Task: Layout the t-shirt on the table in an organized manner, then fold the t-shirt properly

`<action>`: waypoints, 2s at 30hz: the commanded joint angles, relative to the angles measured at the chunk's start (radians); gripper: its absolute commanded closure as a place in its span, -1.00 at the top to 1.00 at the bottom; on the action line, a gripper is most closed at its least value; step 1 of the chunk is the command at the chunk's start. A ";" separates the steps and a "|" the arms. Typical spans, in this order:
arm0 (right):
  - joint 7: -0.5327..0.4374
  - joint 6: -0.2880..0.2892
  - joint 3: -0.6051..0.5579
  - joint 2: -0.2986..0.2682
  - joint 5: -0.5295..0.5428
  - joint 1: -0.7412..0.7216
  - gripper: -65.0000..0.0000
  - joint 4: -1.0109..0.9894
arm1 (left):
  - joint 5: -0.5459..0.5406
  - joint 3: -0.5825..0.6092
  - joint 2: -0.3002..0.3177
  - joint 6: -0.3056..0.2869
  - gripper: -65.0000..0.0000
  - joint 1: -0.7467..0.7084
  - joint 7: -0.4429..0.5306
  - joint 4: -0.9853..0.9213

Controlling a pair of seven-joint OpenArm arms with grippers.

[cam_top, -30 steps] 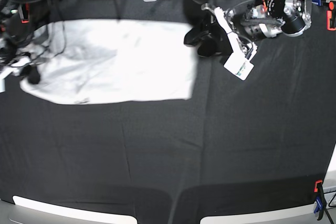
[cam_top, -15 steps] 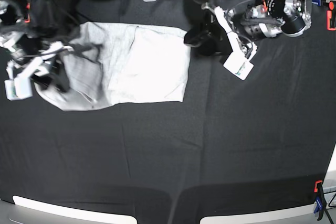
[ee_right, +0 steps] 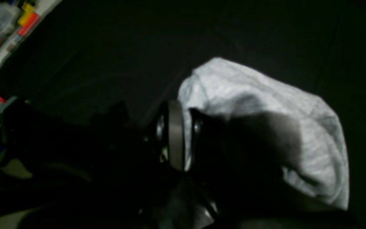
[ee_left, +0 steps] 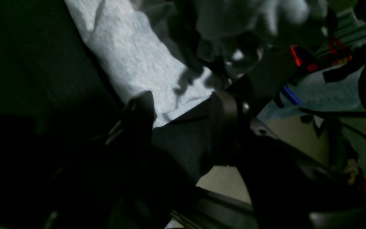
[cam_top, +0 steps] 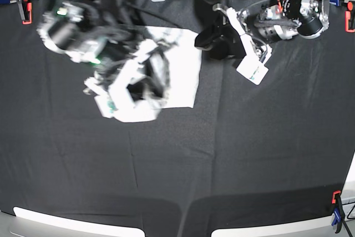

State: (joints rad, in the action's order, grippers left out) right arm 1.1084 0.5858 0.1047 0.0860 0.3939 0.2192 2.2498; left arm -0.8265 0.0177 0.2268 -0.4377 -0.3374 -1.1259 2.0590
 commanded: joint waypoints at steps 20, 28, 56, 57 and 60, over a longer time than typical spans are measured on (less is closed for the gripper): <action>-0.092 0.019 -0.144 0.051 -0.028 -0.064 -0.25 0.017 | 0.399 -0.004 0.009 0.109 -0.18 0.006 -0.010 0.227; -0.083 0.016 0.139 -0.136 -0.054 -0.100 -0.25 0.017 | -0.005 0.001 0.003 0.034 -0.18 -0.031 0.071 0.284; 0.016 0.022 0.442 -0.377 0.367 -0.006 -0.26 0.014 | 0.621 0.546 -0.101 0.118 -0.18 0.137 0.044 -0.083; 0.016 0.027 0.389 -0.377 0.365 -0.006 -0.26 0.011 | 0.624 0.546 -0.082 0.135 -0.18 0.135 0.044 -0.083; 0.003 0.037 0.237 -0.373 0.352 -0.006 -0.26 -0.029 | 0.624 0.546 -0.032 0.220 -0.18 0.138 0.045 -0.083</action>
State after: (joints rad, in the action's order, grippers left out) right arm 1.1320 0.6159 0.3317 -0.2794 0.7345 0.2188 2.2093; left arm -0.1928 0.5629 0.1989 -0.2138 -0.2054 -1.0992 1.9602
